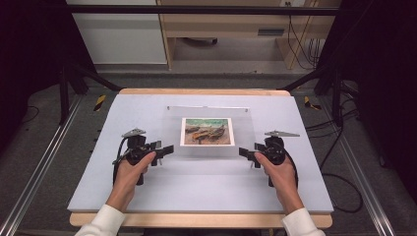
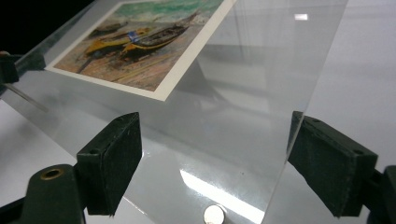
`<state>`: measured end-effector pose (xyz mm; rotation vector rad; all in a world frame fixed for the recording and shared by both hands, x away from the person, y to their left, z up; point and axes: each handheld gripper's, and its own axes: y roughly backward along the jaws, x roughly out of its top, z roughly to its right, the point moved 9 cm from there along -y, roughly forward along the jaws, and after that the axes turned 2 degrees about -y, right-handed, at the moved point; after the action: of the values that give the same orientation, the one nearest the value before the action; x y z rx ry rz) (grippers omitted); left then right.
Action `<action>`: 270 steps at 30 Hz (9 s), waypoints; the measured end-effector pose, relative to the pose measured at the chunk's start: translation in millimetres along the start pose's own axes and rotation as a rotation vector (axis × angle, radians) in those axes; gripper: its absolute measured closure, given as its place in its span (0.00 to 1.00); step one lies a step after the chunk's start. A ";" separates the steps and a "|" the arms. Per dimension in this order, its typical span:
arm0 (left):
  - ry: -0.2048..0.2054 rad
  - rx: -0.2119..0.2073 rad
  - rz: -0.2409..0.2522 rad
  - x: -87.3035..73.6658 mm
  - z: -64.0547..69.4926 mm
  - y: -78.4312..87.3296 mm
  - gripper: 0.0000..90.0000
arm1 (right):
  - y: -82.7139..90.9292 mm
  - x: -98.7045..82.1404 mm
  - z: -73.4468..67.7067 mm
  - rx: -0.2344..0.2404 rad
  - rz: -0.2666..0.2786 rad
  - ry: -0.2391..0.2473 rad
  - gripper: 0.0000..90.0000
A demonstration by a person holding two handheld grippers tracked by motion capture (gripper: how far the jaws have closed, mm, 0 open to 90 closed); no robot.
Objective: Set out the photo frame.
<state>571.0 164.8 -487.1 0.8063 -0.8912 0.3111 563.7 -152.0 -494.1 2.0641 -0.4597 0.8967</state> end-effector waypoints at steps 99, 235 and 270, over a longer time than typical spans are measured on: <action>-0.153 0.140 0.019 -29.4 17.4 29.2 0.61 | 40.7 -27.4 -7.9 -0.183 0.012 0.222 0.66; -0.208 0.232 -0.033 -49.7 22.3 25.5 0.63 | 43.7 -45.4 -7.6 -0.271 -0.022 0.293 0.75; -0.282 0.246 -0.022 -51.4 24.2 22.2 0.50 | 41.9 -45.9 -7.7 -0.236 -0.004 0.280 0.66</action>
<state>513.7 165.8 -507.9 1.1055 -1.1210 0.2952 504.3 -170.5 -501.9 1.6951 -0.3885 1.0576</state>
